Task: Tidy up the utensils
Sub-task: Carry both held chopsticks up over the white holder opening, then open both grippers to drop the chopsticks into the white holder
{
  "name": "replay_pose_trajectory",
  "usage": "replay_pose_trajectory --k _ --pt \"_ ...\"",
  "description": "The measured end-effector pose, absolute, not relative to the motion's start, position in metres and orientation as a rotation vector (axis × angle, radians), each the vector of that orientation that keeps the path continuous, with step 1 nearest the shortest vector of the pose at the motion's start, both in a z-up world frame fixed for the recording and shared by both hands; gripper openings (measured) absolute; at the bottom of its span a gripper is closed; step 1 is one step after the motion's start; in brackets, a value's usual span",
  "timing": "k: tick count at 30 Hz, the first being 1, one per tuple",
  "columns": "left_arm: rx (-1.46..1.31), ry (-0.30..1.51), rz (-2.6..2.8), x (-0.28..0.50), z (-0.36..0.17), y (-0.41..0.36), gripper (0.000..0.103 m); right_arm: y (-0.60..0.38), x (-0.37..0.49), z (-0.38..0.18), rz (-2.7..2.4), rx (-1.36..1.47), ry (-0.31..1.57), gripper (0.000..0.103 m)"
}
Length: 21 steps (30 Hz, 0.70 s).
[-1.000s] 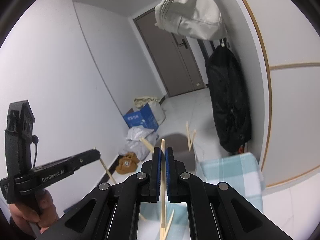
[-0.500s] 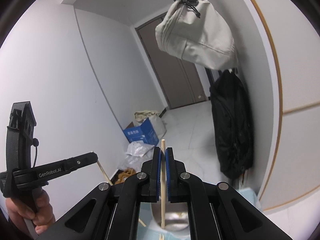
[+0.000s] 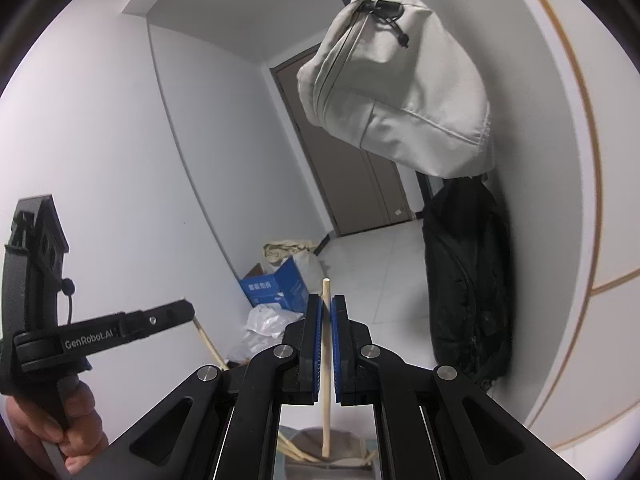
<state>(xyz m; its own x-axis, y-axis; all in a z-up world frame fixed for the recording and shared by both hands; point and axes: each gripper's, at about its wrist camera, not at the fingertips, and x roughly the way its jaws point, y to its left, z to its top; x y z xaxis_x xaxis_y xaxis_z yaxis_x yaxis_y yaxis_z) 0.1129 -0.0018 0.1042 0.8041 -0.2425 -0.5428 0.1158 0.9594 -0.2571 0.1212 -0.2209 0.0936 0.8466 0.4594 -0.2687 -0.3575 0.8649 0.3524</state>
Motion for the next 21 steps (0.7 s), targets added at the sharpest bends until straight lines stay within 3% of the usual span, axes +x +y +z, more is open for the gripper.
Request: replay_pose_trajectory --k 21 --pt "-0.189 0.692 -0.217 0.129 0.047 -0.011 0.0 -0.199 0.13 0.039 0.444 0.196 0.416 0.004"
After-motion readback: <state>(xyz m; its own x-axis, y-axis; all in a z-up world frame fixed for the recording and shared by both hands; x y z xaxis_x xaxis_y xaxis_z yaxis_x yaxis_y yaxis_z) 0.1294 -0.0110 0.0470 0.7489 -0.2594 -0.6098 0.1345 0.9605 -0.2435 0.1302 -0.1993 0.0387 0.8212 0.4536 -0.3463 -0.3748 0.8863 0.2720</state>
